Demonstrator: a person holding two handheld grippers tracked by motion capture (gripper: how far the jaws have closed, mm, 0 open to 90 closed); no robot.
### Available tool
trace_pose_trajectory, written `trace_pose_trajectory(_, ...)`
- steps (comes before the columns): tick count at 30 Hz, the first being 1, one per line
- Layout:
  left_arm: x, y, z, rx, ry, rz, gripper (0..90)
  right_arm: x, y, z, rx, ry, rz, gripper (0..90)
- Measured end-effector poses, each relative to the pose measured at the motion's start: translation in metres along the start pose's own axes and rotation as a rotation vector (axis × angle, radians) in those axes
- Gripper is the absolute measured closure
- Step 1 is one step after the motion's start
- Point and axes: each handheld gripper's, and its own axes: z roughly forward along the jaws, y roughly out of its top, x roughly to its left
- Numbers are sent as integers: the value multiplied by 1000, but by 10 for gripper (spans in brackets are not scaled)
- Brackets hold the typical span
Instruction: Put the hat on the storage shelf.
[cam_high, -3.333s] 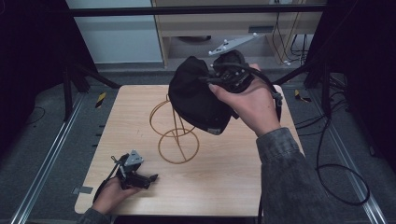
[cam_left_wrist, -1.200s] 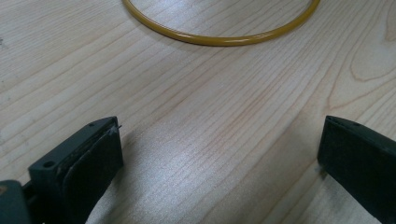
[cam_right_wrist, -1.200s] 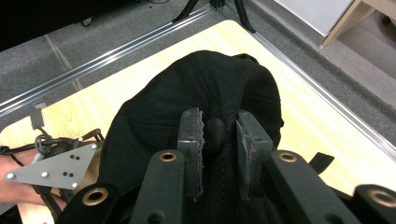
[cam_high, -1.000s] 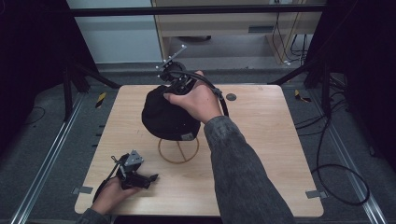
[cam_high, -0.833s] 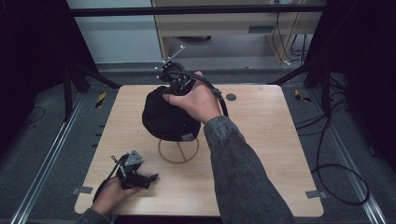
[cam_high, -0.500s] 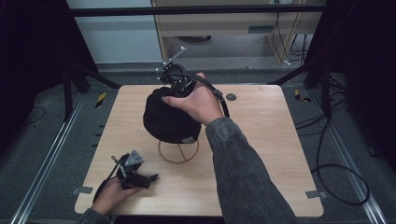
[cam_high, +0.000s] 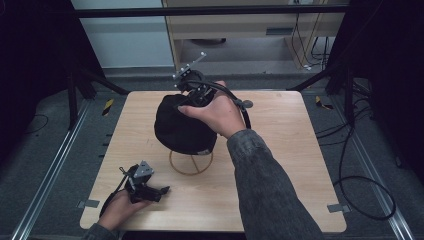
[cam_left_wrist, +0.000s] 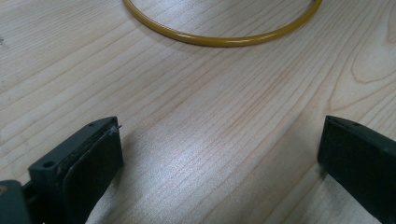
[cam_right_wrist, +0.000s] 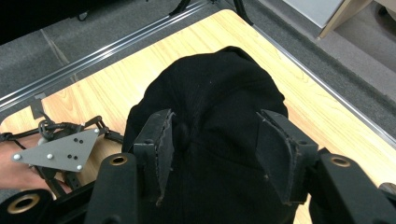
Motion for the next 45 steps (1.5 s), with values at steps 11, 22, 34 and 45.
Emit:
trace_pose_trajectory(11, 0, 0, 0, 0, 2, 0, 0, 4, -7, -8, -17, -44, -1, 325)
trace_pose_trajectory(22, 0, 0, 0, 1, 2, 0, 0, 6, -17, -11, -37, -63, 17, 175)
trace_pose_trajectory(34, 0, 1, 0, 2, 3, -1, 0, 12, -38, -26, -105, -56, -43, 73)
trace_pose_trajectory(45, 0, 1, 1, 1, 5, -3, 0, 9, -68, -38, -124, -87, -40, 66)
